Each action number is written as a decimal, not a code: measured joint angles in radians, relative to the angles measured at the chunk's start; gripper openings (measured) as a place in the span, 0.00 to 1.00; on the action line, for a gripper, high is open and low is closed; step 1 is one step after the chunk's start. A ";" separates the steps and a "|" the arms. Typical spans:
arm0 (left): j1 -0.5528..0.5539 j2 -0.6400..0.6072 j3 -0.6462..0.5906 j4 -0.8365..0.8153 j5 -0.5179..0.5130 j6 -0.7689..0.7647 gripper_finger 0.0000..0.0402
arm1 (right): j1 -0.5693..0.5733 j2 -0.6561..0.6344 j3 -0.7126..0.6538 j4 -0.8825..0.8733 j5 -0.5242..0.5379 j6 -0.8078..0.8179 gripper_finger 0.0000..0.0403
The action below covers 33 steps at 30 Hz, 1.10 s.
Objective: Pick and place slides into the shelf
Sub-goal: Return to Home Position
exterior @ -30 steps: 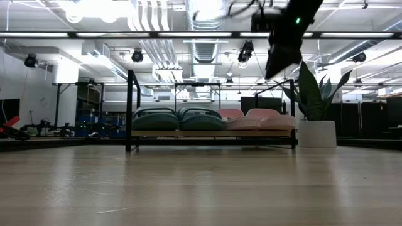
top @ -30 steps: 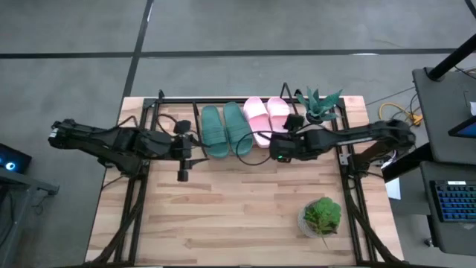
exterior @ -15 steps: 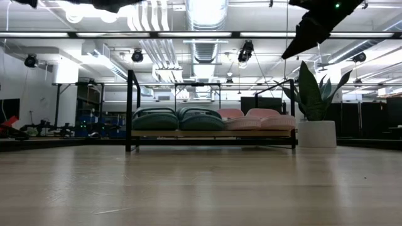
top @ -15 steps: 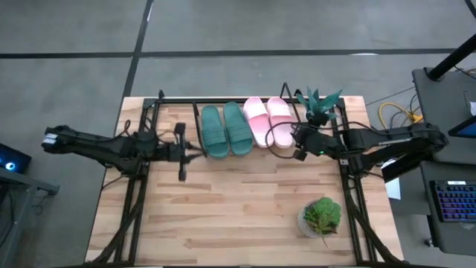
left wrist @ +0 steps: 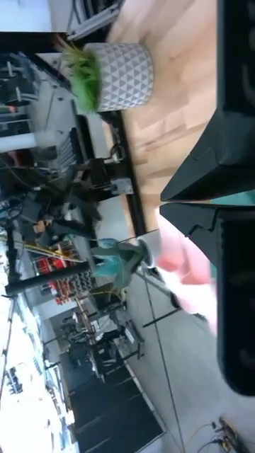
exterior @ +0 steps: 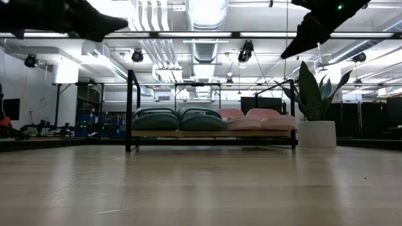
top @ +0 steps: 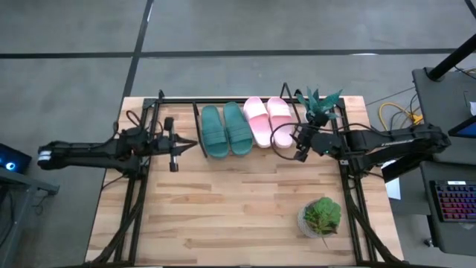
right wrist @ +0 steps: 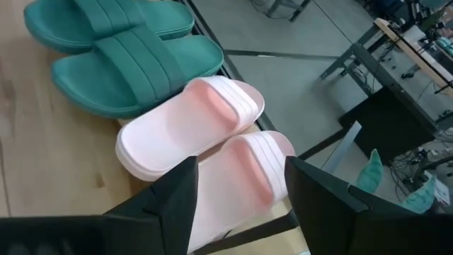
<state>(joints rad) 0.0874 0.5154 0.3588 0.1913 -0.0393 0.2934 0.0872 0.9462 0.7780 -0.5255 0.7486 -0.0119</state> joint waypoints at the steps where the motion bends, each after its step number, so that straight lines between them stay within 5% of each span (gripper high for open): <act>1: -0.003 -0.012 -0.020 0.001 -0.005 -0.001 0.00 | 0.000 0.003 0.000 0.000 0.000 0.000 0.50; 18: -0.011 -0.498 -0.329 -0.116 -0.026 -0.052 0.00 | 0.004 -0.079 0.000 -0.010 -0.038 0.009 0.50; 26: -0.011 -0.448 -0.342 -0.132 -0.024 -0.080 0.00 | 0.075 -0.209 -0.020 -0.001 -0.261 0.049 0.47; 33: -0.011 -0.461 -0.350 -0.128 -0.021 -0.105 0.00 | 0.214 -0.405 -0.275 0.211 -0.315 0.057 0.27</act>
<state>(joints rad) 0.0765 0.0547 0.0090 0.0638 -0.0603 0.1881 0.3012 0.5413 0.5026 -0.3140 0.4332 0.0453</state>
